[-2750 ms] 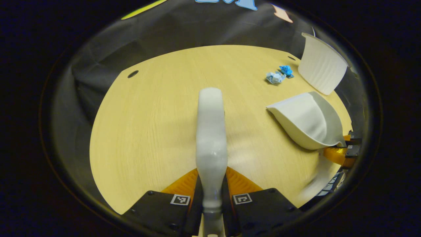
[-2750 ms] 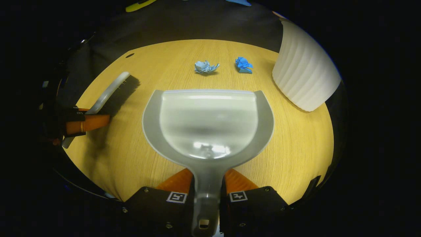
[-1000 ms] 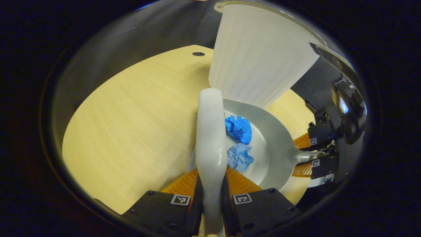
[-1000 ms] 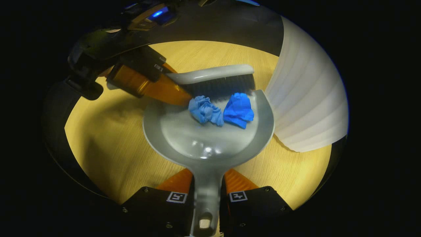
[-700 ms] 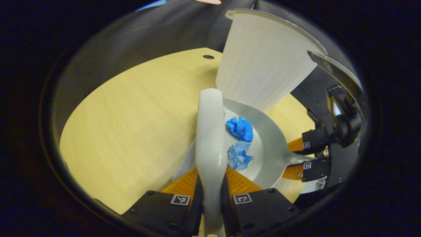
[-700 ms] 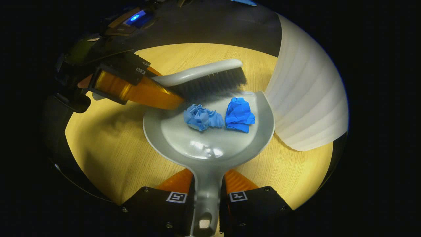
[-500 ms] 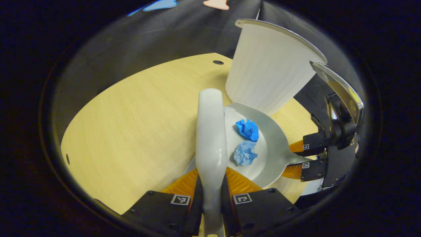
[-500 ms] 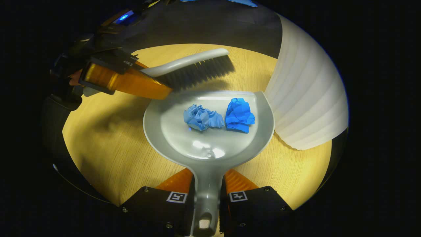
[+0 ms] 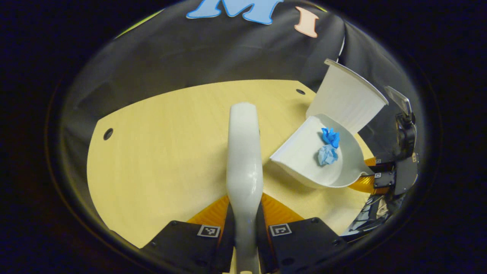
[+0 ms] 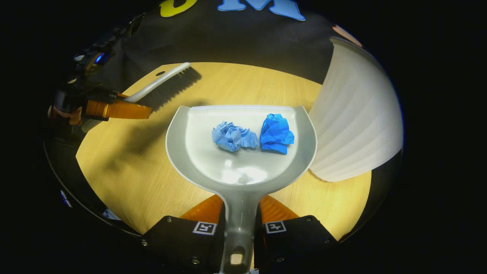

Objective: Pick up the small broom and dustpan from the desktop, sweep the trash into the dustpan with the broom, and then empty the trash into the garbage bin.

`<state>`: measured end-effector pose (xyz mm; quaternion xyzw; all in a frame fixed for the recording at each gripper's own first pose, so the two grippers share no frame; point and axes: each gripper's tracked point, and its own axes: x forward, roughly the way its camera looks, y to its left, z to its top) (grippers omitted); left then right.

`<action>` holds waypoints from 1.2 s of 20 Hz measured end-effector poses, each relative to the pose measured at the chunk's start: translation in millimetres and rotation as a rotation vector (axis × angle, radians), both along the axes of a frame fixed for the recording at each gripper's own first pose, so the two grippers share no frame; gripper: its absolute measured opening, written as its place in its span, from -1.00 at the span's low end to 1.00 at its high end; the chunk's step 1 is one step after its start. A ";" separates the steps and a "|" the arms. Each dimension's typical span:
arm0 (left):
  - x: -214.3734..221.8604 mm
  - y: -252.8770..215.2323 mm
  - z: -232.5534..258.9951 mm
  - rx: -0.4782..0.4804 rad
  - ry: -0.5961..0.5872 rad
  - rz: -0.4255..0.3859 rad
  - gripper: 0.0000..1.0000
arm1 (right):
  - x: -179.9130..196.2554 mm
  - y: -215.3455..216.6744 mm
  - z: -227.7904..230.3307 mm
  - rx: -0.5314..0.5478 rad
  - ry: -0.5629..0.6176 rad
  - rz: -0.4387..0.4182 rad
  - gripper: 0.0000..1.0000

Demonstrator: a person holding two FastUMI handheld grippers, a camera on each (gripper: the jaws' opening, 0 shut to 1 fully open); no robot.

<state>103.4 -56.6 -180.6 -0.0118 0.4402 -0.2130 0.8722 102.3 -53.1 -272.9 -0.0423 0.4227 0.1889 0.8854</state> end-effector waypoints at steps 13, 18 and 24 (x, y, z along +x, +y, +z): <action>-42.2 67.9 -22.2 -0.003 0.077 0.252 -0.30 | 9.8 7.8 -5.9 0.390 -0.101 -0.108 -0.36; -53.8 68.0 -27.7 0.006 0.100 0.254 -0.30 | 25.0 4.4 21.5 0.647 -0.131 -0.387 -0.36; -63.9 51.1 -29.5 0.021 0.104 0.203 -0.30 | 37.8 15.0 51.3 1.128 -0.100 -0.612 -0.37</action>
